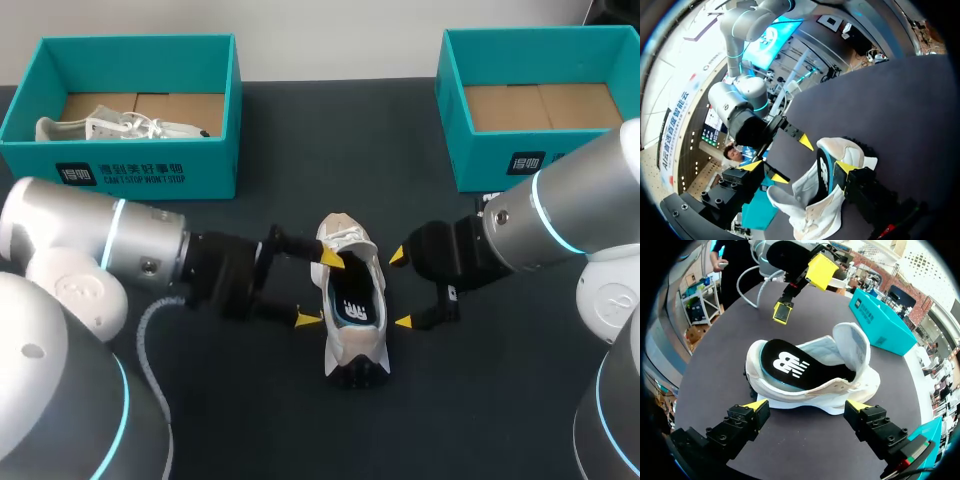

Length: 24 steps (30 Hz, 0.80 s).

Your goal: Take the shoe out of the shoebox, open the shoe tongue, remove and reinsert the insole, then place the shoe into the shoebox

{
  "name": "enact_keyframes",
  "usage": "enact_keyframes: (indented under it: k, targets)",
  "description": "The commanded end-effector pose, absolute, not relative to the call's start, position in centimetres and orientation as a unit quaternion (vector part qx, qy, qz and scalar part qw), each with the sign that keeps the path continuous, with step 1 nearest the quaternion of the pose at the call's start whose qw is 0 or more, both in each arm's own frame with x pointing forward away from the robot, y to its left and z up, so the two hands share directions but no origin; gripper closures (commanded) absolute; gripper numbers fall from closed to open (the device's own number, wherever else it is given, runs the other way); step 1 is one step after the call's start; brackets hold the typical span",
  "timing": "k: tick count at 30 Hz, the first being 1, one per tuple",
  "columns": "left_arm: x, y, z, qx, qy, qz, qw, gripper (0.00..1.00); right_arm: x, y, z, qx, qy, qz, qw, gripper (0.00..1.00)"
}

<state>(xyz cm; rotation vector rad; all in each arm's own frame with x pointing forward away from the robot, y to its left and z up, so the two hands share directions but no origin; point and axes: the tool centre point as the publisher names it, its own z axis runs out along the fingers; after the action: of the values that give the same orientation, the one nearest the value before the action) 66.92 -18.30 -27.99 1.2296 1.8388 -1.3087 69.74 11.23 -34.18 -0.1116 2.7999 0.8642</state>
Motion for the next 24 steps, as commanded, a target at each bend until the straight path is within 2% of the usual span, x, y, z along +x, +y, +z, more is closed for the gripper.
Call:
enact_keyframes:
  k: [1, 6, 12, 24]
  targets:
    - [68.7, -18.3, -26.5, 0.51, 0.696, -0.458, 0.216, 0.07, 69.6, 11.2, -34.2, -0.037, 0.95, 0.293, 0.105, 0.0]
    - [69.3, -18.3, -25.8, 0.562, 0.697, -0.418, 0.155, 0.0, 69.6, 11.0, -34.1, -0.037, 0.95, 0.292, 0.105, 0.0]
    - [69.6, -17.9, -25.6, 0.6, 0.705, -0.367, 0.091, 0.0, 69.2, 9.3, -33.2, -0.027, 0.952, 0.289, 0.097, 0.0]
    - [69.6, -17.8, -25.6, 0.607, 0.704, -0.358, 0.091, 0.0, 68.7, 4.3, -27.5, -0.015, 0.959, 0.266, 0.102, 0.0]
